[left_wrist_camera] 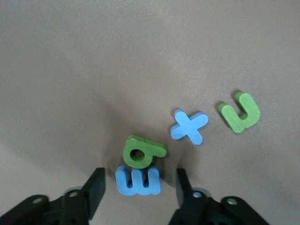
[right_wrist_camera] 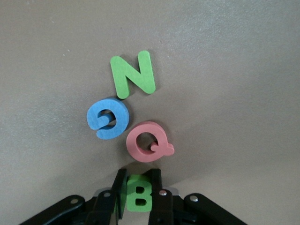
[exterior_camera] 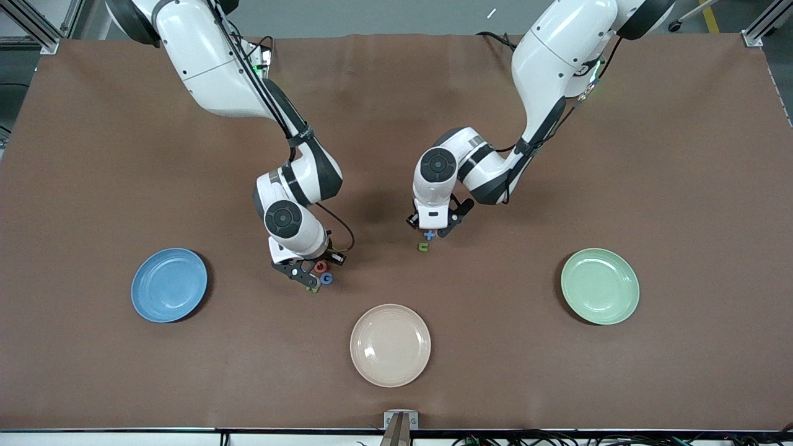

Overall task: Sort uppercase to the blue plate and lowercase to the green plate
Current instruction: 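Grasp green B with the right gripper while the left gripper grasps blue m, then drop B on the blue plate while the left gripper drops m on green, then move the right gripper to pink Q while the left gripper reaches green d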

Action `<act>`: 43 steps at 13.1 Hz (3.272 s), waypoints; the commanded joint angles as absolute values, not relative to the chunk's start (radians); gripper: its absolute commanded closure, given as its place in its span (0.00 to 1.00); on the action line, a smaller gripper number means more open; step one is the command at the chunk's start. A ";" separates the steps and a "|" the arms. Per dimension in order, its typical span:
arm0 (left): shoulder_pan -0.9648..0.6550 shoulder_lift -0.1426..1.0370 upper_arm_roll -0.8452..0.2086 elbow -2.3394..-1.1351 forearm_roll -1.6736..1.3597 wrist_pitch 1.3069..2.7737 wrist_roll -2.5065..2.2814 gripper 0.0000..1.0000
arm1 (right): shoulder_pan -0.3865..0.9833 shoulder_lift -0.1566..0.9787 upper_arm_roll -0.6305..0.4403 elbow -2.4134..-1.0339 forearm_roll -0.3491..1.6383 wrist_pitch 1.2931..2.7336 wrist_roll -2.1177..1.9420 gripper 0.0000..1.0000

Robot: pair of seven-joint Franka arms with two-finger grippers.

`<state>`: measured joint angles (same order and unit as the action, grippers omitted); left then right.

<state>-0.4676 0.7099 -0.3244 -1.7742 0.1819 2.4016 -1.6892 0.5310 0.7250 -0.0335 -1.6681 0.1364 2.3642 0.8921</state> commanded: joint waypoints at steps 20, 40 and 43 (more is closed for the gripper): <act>-0.013 0.480 -0.313 -1.749 0.256 2.164 -1.026 1.00 | -0.064 0.679 -0.049 -1.580 -0.023 2.166 -0.288 0.69; 0.192 0.615 -0.580 -1.718 0.353 2.223 -0.495 0.04 | 0.373 0.683 -0.002 -1.592 0.103 2.267 0.184 0.02; 0.057 0.620 -0.581 -1.718 0.351 2.223 -0.541 0.09 | 0.402 0.706 -0.003 -1.612 0.094 2.315 0.184 0.02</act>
